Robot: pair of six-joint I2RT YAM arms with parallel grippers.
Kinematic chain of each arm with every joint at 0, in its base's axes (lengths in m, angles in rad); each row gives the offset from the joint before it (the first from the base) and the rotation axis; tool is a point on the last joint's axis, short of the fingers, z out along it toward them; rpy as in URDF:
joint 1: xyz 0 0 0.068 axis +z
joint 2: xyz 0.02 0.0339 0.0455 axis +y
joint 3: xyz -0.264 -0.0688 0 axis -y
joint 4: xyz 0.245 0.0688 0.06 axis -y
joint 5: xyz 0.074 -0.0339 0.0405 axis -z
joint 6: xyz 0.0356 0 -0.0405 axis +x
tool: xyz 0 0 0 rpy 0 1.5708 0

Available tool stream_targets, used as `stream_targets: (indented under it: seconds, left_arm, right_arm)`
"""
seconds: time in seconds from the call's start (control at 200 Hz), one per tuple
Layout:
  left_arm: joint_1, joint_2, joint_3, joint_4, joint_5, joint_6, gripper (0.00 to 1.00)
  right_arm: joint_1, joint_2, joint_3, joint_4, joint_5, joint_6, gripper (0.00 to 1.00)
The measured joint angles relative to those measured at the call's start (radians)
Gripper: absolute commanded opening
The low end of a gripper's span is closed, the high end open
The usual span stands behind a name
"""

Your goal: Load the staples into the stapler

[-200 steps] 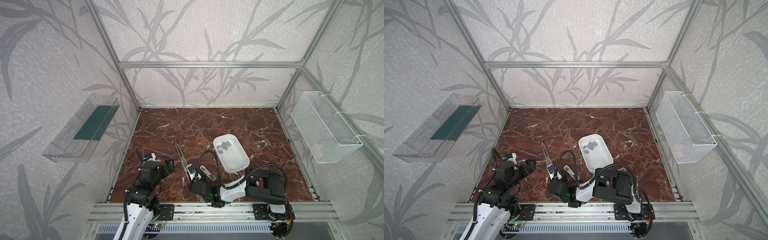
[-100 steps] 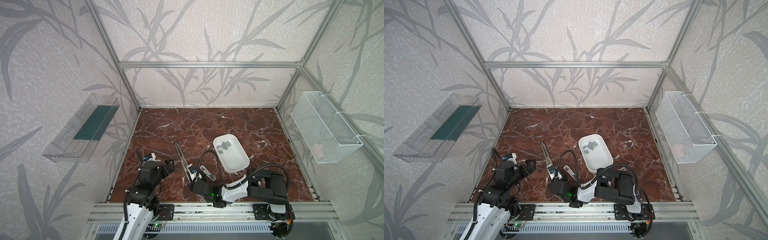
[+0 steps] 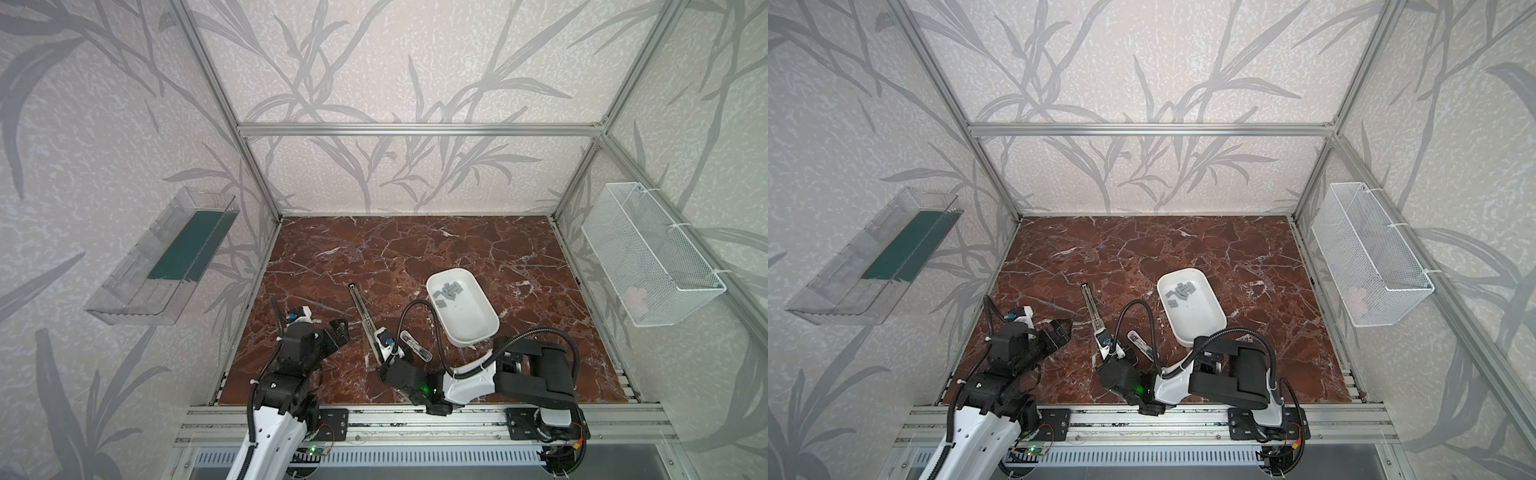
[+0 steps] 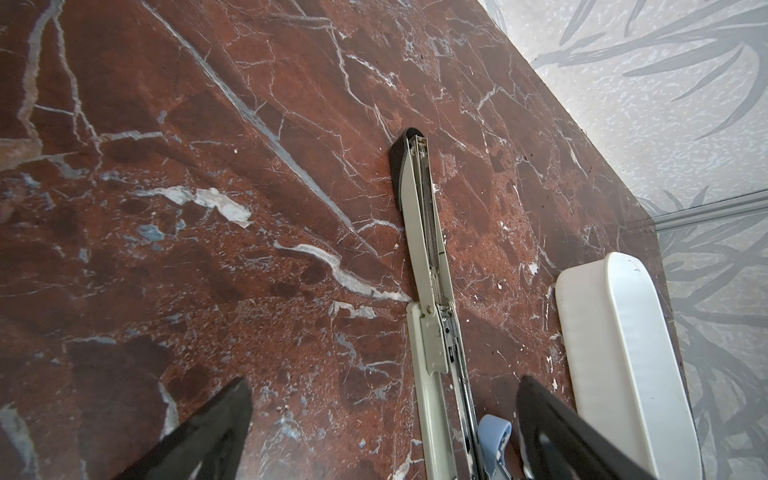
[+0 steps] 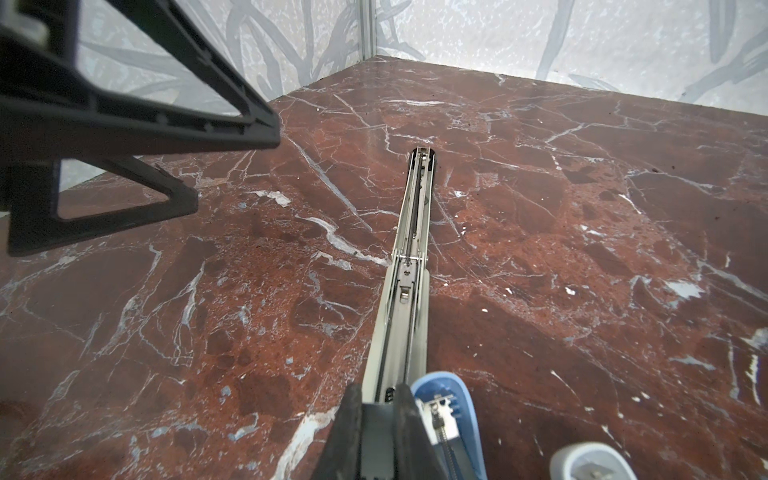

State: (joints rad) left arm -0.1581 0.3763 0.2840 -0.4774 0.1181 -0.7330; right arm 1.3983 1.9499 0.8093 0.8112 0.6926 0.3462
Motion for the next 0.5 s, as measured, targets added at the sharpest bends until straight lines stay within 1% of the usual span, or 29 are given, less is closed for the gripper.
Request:
stream_targets:
  seconds: [0.5]
  left_arm:
    - [0.0, 0.0, 0.0, 0.0, 0.0, 0.0, 0.99]
  right_arm:
    - [0.0, 0.011, 0.003, -0.001, 0.002, 0.005, 0.0]
